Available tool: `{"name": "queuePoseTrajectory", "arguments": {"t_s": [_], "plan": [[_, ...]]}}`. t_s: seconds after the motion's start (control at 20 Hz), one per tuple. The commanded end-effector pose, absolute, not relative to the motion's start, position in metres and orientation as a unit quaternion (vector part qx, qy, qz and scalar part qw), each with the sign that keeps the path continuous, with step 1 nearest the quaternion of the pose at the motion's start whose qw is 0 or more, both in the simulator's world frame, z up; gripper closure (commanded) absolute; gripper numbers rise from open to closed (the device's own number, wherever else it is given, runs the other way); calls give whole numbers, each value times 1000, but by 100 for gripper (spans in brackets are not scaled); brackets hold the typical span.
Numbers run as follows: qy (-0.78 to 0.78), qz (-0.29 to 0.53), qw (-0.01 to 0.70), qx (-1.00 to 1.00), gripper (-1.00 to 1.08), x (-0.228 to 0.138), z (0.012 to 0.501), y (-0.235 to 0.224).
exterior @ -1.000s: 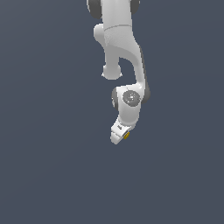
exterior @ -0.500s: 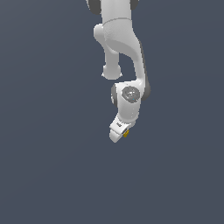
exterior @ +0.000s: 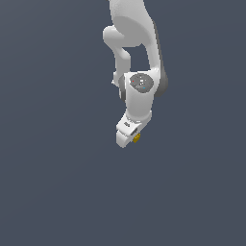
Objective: Pick up the object and move it to a goal position.
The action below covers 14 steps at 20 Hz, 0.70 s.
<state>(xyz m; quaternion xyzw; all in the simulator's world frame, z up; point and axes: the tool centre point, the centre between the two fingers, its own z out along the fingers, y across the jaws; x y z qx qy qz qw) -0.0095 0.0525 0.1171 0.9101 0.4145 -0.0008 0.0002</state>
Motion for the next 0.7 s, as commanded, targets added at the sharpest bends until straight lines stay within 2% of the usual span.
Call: {"name": "queuePoseTrajectory", "arguments": {"t_s": [0.0,0.65], "plan": [[415,0,0,910,108,-11,145,47],[415,0,-1,910,108,-17,294,17]]}}
